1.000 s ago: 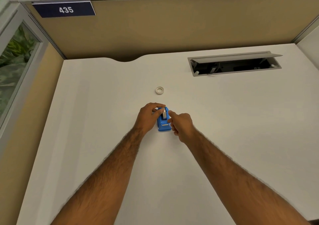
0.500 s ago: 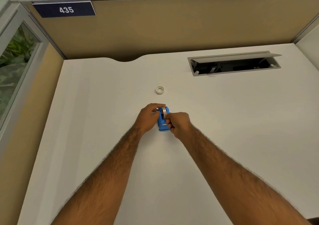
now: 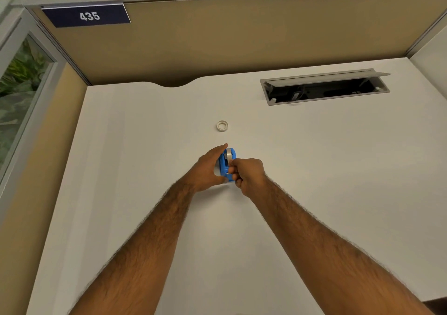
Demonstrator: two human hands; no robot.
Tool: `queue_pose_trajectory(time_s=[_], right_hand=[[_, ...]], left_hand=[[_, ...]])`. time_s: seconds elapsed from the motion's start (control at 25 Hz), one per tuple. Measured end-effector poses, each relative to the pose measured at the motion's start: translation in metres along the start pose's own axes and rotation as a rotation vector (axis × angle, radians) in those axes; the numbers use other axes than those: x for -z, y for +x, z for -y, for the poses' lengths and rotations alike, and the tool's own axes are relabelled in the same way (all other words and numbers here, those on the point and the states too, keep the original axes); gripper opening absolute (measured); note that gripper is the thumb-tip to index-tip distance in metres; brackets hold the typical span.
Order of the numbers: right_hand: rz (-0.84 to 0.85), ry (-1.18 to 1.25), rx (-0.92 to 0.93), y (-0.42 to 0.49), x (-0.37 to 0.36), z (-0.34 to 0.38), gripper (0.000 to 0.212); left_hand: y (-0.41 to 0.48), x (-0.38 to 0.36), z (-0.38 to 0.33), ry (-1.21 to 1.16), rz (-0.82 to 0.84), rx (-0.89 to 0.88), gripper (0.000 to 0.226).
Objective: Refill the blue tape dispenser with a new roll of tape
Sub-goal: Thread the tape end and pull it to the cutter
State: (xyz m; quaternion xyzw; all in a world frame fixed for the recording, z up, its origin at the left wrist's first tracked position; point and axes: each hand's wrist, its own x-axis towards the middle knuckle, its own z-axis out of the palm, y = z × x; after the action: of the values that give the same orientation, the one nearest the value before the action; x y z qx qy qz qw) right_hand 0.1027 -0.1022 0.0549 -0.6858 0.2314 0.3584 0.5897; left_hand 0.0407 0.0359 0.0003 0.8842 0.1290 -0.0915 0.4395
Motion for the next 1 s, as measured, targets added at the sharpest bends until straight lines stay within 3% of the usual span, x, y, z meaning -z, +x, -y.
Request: queue_pose_trajectory(time_s=[0.2,1.0], right_hand=[[-0.008,0.041,-0.016,-0.007,0.002,-0.007,0.017],[0.004,0.083,0.013,-0.019,0.015,-0.041,0.009]], left_hand=[[0.000,-0.005,0.003,0.073,-0.074,0.005,0.099],[0.001,-0.006,-0.005,0.148,-0.068,0.052,0.102]])
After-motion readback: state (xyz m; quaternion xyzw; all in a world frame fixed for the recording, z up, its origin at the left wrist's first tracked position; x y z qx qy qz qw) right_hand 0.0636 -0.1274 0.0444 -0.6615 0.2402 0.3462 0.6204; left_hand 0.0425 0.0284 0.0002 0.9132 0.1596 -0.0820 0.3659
